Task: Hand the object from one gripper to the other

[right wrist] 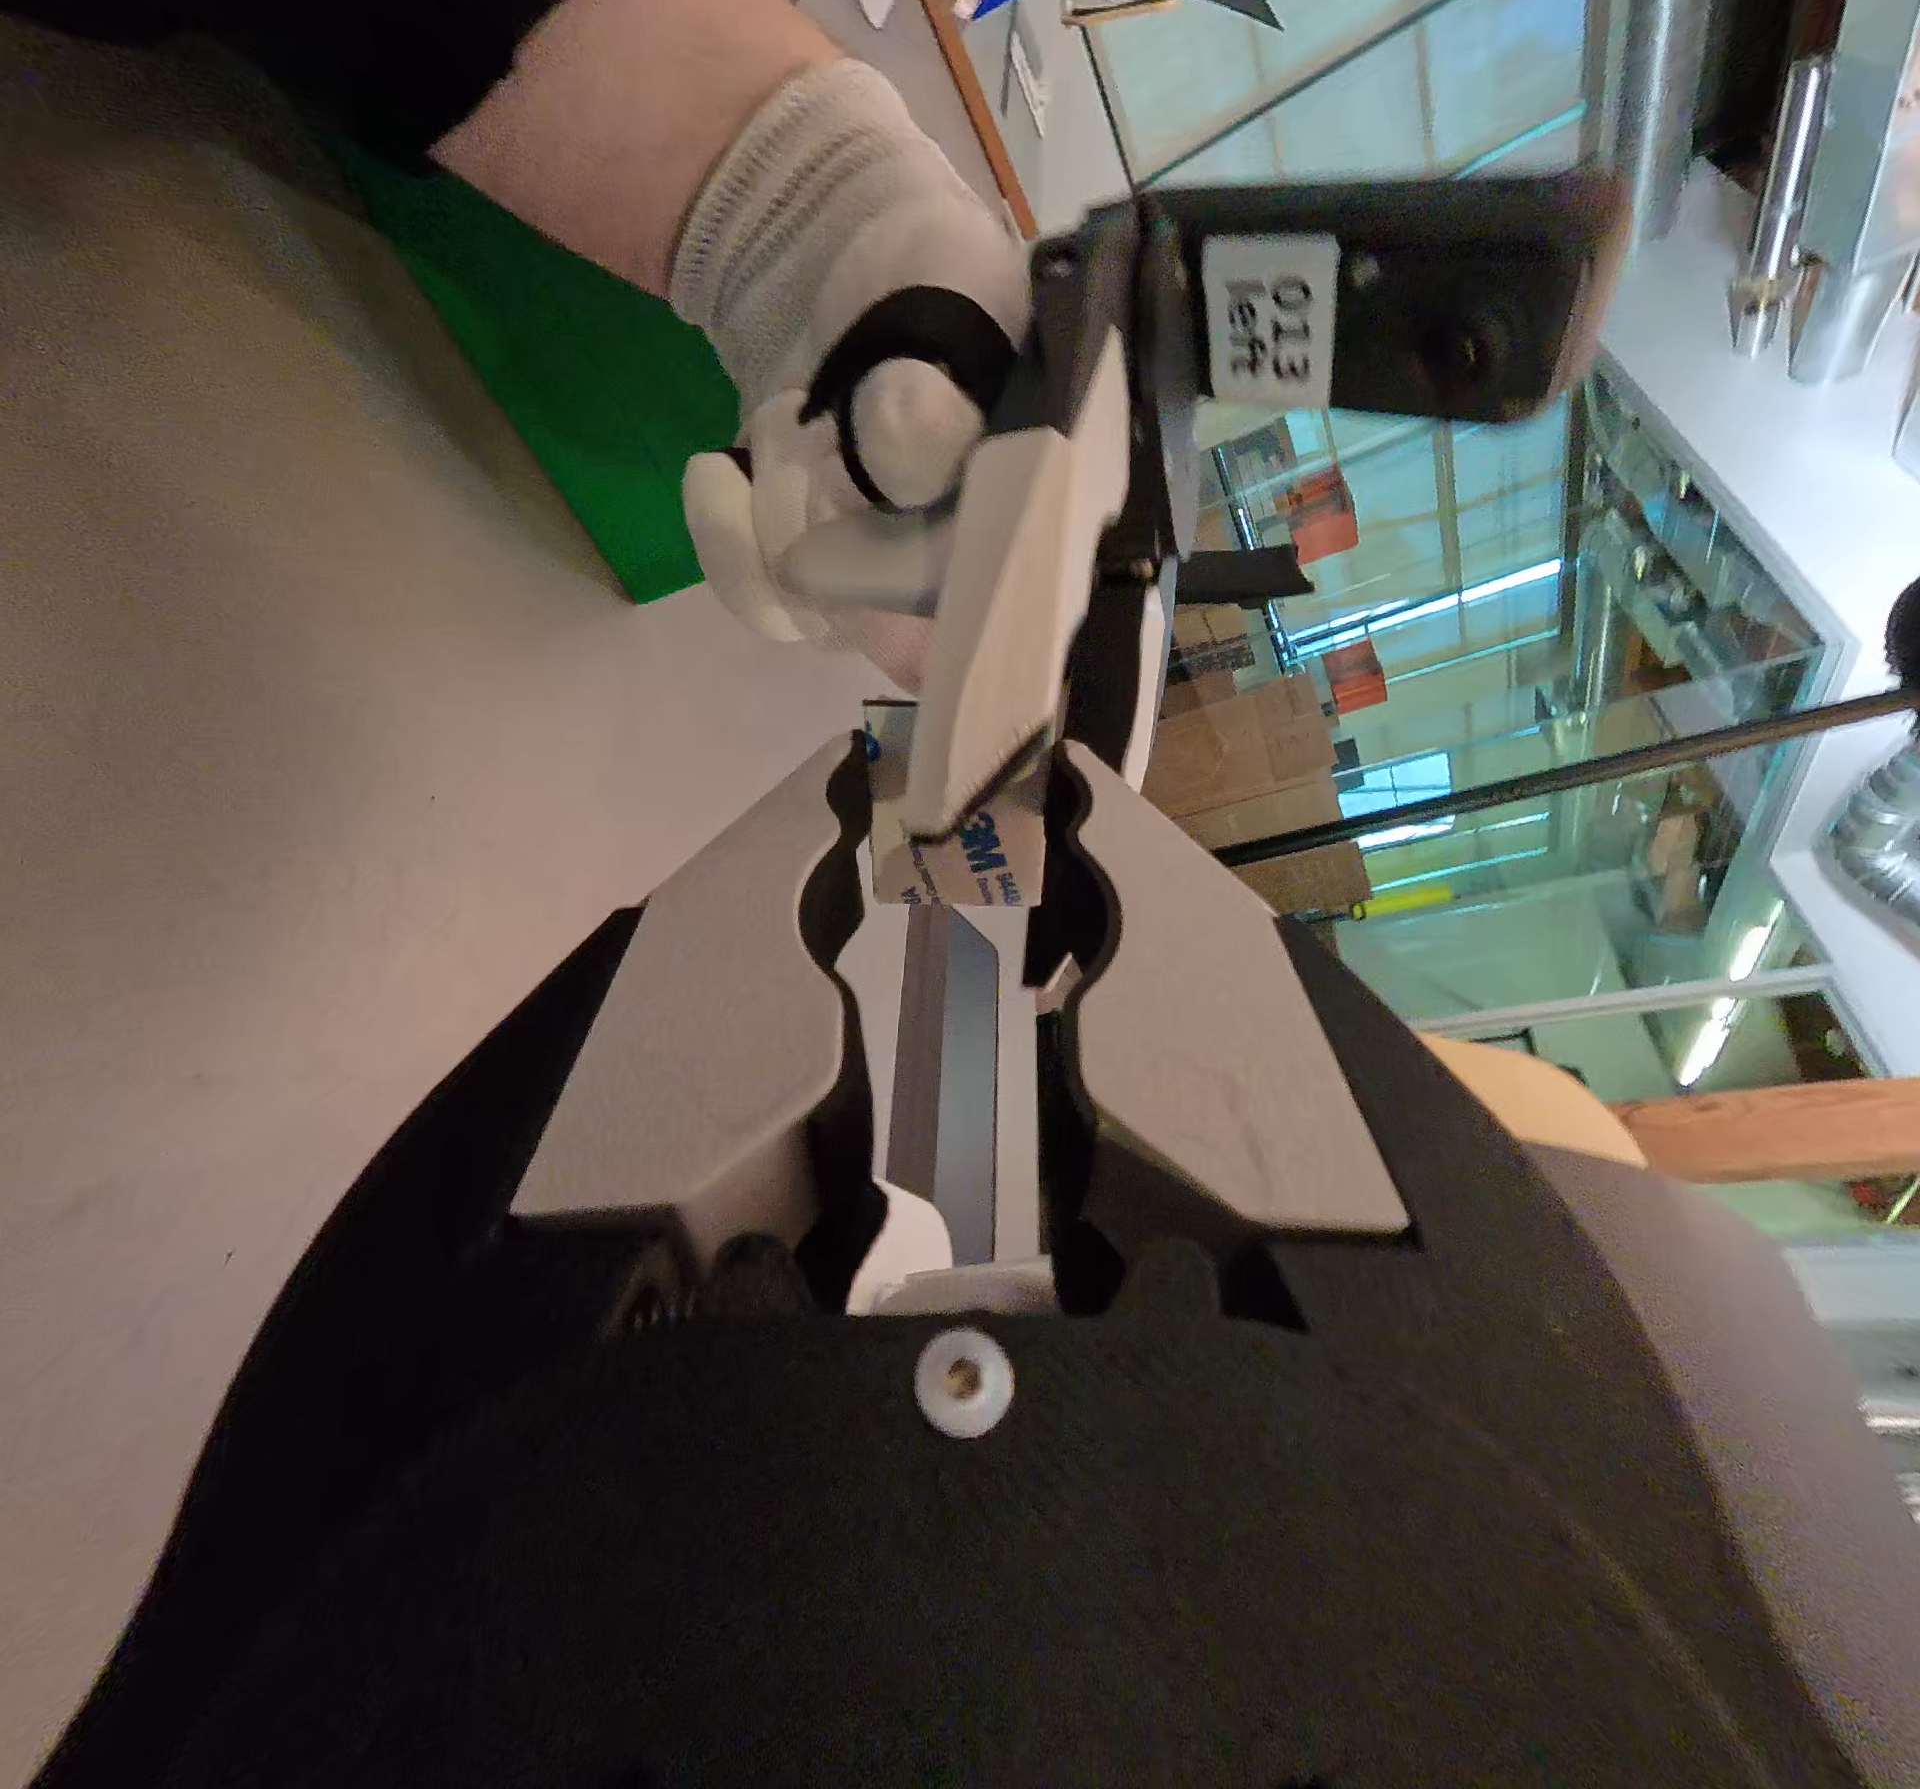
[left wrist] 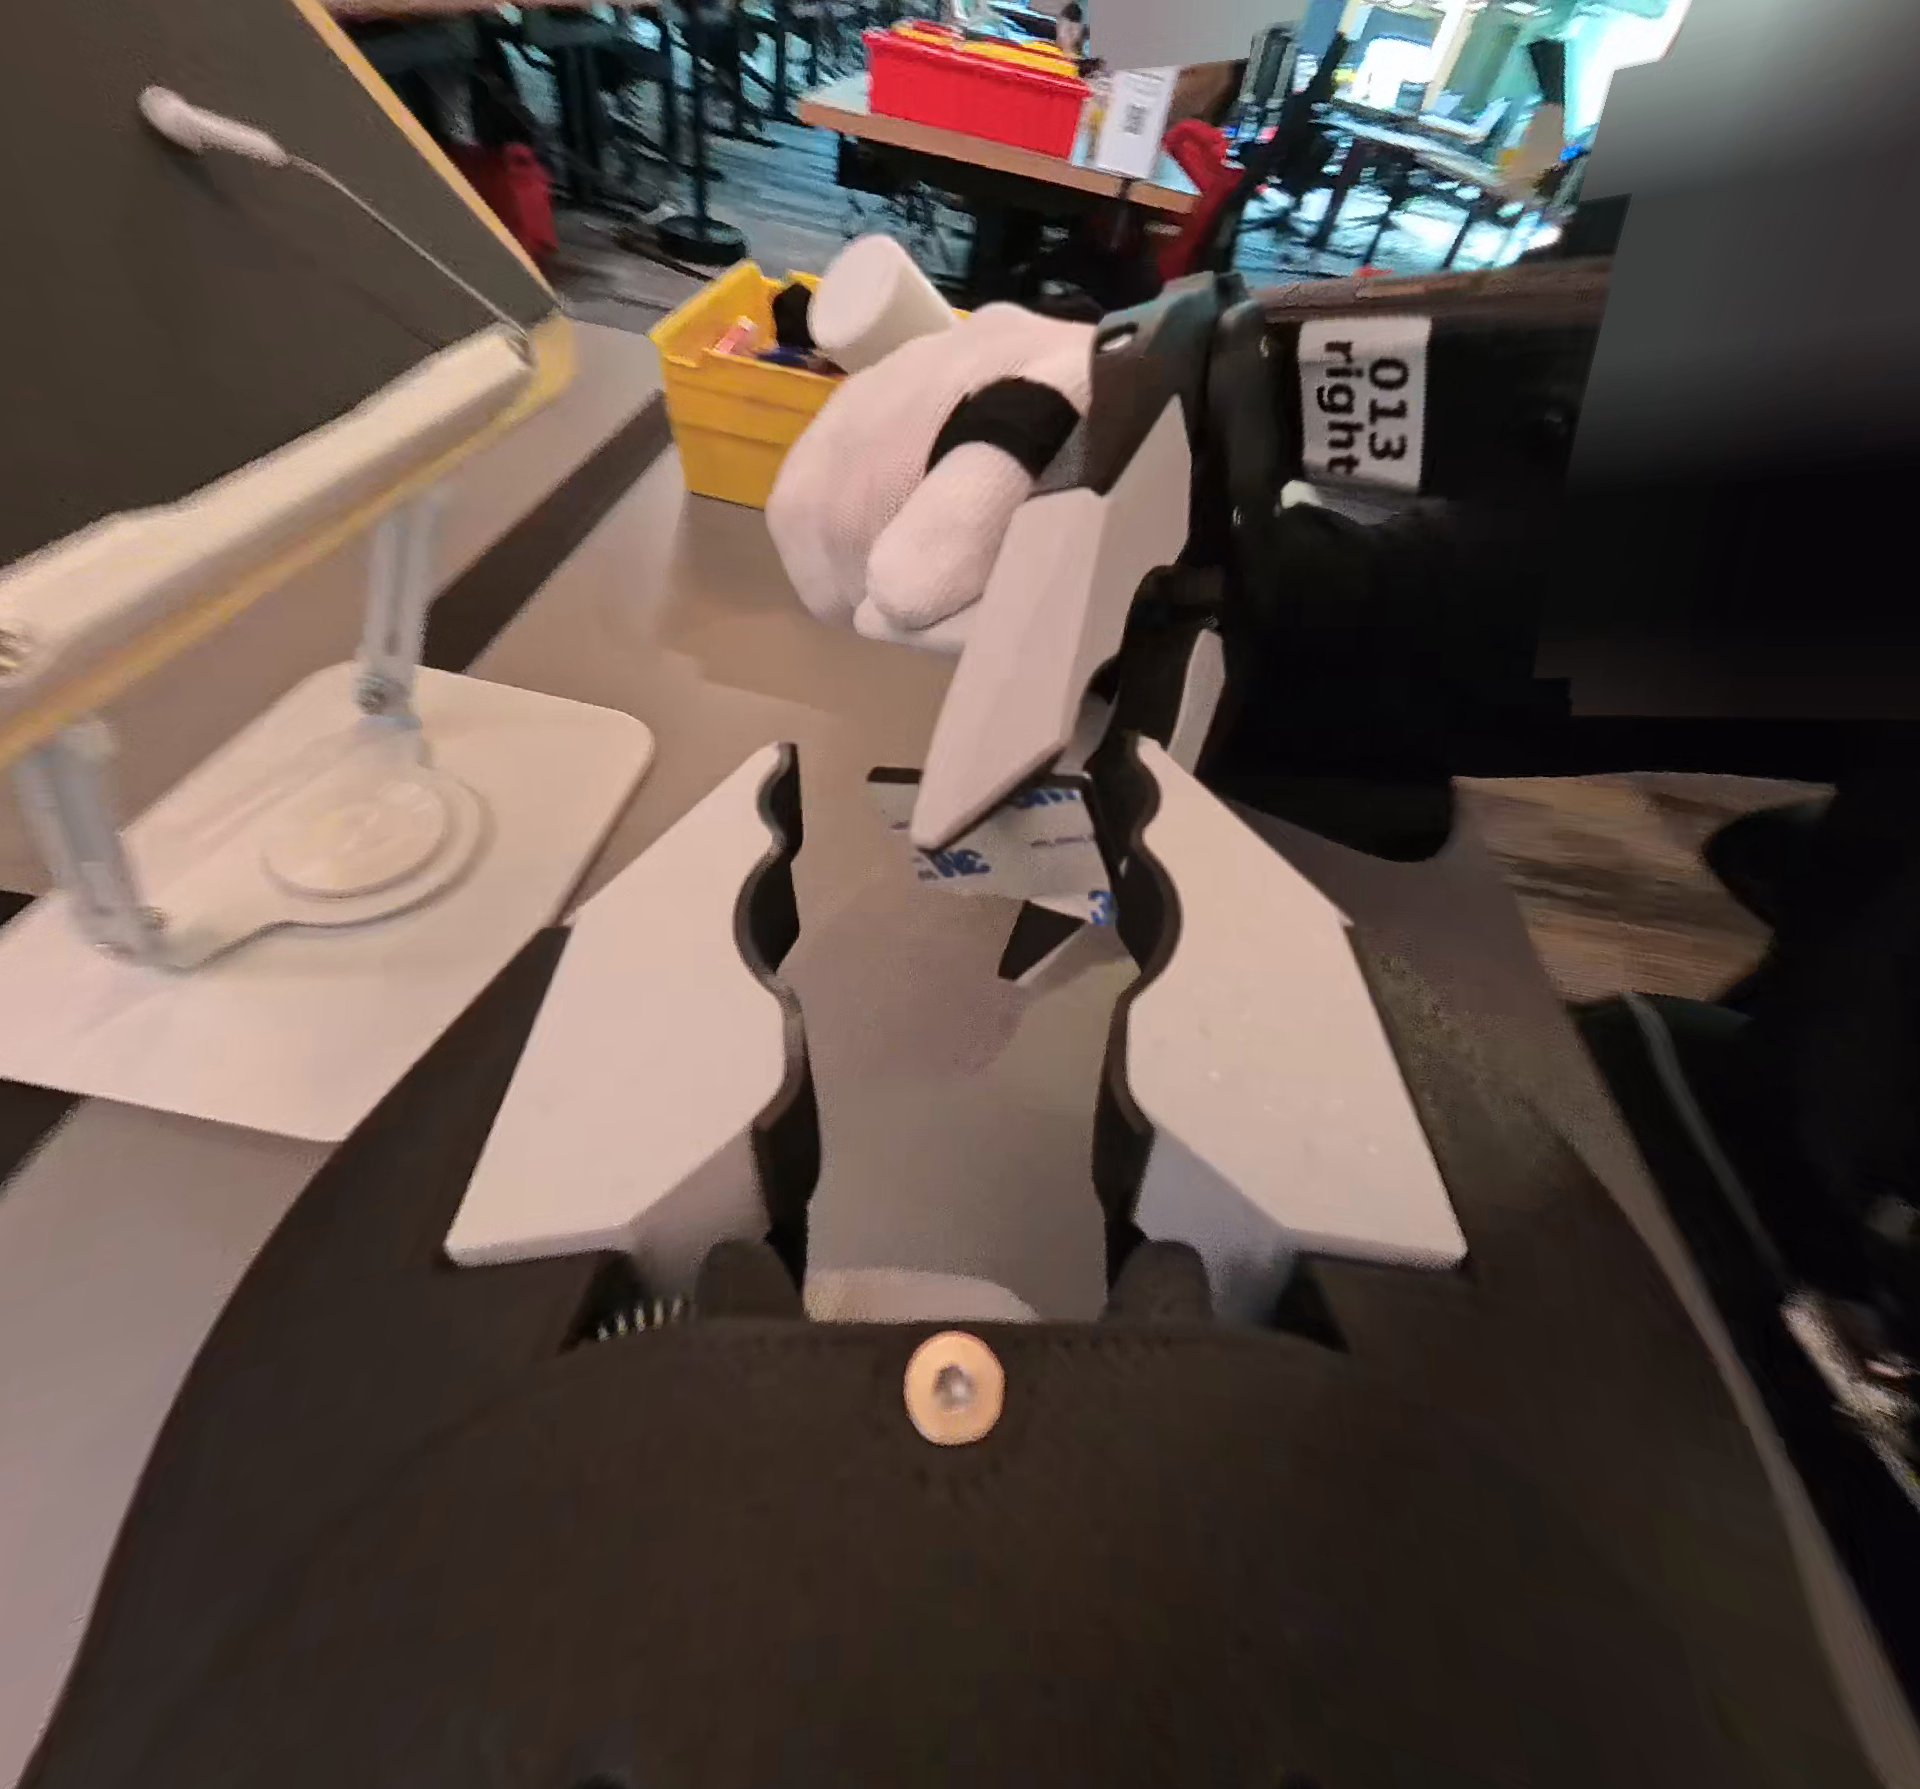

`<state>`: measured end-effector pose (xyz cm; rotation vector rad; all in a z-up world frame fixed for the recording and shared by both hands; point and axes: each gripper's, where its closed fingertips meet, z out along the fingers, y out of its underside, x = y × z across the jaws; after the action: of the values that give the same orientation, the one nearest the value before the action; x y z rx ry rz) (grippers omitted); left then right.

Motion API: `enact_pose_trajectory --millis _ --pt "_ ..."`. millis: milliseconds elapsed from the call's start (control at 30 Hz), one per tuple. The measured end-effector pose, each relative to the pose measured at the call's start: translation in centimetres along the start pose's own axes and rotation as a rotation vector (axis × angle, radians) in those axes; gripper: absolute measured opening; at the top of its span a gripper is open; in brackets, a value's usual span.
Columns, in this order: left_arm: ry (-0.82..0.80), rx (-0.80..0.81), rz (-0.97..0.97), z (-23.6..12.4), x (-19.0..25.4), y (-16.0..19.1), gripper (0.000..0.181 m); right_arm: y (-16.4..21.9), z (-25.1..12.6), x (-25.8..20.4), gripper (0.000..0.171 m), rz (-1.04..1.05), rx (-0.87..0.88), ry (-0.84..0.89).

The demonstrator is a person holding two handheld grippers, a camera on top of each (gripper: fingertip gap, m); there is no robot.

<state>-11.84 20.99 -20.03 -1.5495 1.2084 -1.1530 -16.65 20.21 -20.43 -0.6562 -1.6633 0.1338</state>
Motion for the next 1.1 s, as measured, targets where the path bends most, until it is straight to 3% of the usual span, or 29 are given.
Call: enact_pose_trajectory --millis 133,300,633,767,933,1100 --pt "-0.176 -0.02 0.153 -0.2 -1.5 -0.6 0.064 1.4 -0.8 1.2 0.03 0.152 0.031 -0.002" --pt "-0.341 -0.004 0.313 -0.4 -2.7 -1.9 0.062 3.2 -1.6 2.3 0.031 0.243 0.038 0.02" --pt "-0.359 0.025 0.34 -0.1 -3.2 -1.8 0.057 3.9 -2.6 3.5 0.031 0.469 0.168 0.009" --pt "-0.29 0.137 0.275 0.5 -2.7 -2.4 0.056 2.7 -3.6 4.9 0.03 0.701 0.372 -0.01" --pt "-0.204 0.442 0.121 0.4 -2.3 -4.9 0.051 1.6 -5.5 7.7 0.031 1.086 0.763 -0.017" --pt "-0.189 0.547 0.036 1.1 -2.1 -5.6 0.049 1.9 -6.3 8.6 0.03 1.21 0.917 0.001"
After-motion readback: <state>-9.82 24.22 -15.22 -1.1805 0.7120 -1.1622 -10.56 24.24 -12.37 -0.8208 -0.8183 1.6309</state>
